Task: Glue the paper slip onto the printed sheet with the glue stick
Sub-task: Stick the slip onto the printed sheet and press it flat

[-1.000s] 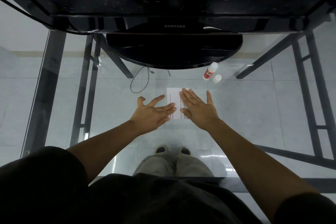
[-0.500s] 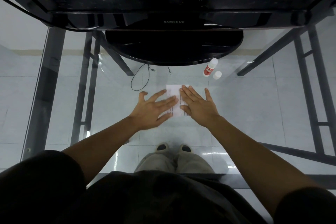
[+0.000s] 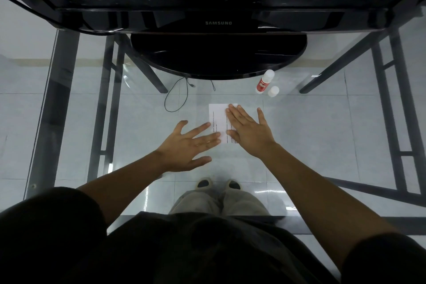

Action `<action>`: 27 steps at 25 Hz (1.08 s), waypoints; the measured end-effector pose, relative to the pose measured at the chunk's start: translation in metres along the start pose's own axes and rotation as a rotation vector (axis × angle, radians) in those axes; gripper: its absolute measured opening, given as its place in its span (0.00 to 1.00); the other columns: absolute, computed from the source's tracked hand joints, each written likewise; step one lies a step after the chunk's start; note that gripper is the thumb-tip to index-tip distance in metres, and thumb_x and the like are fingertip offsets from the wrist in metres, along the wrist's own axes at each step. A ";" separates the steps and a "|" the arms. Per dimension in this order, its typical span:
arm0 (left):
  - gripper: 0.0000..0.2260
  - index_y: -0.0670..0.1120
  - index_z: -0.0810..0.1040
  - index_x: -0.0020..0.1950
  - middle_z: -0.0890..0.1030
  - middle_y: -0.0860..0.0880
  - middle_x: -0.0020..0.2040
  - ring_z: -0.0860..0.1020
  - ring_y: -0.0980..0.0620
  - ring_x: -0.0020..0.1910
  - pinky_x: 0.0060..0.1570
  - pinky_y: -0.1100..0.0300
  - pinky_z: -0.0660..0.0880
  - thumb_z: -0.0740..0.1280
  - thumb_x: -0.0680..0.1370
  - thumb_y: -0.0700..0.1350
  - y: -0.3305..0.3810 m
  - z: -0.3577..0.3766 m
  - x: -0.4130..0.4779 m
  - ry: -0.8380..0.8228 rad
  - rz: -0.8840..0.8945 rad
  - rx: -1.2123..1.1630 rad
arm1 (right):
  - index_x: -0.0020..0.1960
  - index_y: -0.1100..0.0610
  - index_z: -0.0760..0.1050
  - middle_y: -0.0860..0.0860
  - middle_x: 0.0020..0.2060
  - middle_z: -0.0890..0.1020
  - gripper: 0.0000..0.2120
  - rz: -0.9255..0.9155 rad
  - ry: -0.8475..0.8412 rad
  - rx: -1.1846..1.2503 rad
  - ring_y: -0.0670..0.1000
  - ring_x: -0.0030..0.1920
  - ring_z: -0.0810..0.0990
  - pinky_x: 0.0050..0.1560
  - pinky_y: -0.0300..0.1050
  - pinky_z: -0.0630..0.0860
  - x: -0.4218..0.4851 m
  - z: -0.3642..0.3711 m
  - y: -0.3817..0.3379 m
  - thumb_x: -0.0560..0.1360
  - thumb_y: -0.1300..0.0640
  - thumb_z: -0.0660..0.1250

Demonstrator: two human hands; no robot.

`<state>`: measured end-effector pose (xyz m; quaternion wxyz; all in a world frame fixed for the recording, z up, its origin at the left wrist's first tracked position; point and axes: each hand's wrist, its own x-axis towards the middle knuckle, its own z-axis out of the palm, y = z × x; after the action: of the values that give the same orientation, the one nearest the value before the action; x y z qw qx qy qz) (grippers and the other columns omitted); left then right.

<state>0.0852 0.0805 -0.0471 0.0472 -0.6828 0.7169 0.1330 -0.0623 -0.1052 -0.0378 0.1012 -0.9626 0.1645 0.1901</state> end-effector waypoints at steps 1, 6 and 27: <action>0.26 0.52 0.45 0.75 0.48 0.54 0.74 0.43 0.52 0.73 0.68 0.39 0.51 0.41 0.79 0.61 0.004 -0.001 0.006 0.042 -0.090 -0.065 | 0.75 0.54 0.39 0.49 0.76 0.43 0.29 0.003 0.006 0.000 0.49 0.75 0.41 0.71 0.59 0.40 0.000 0.001 0.000 0.80 0.43 0.44; 0.25 0.48 0.34 0.72 0.41 0.49 0.76 0.35 0.54 0.71 0.70 0.46 0.42 0.41 0.80 0.55 0.027 0.003 0.038 0.046 -0.500 -0.177 | 0.75 0.55 0.39 0.50 0.76 0.44 0.28 0.008 0.013 -0.030 0.50 0.75 0.41 0.71 0.58 0.39 -0.001 0.002 -0.003 0.80 0.44 0.43; 0.26 0.48 0.32 0.72 0.42 0.49 0.77 0.30 0.53 0.69 0.68 0.48 0.39 0.40 0.80 0.55 0.028 0.009 0.039 0.073 -0.519 -0.119 | 0.75 0.55 0.39 0.52 0.76 0.46 0.32 -0.098 -0.011 -0.147 0.53 0.75 0.42 0.67 0.55 0.27 -0.059 0.013 -0.012 0.75 0.41 0.33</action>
<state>0.0537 0.0464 -0.0619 0.0138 -0.8496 0.5101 0.1335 -0.1137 -0.0745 -0.0247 0.0404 -0.9732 0.1025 0.2018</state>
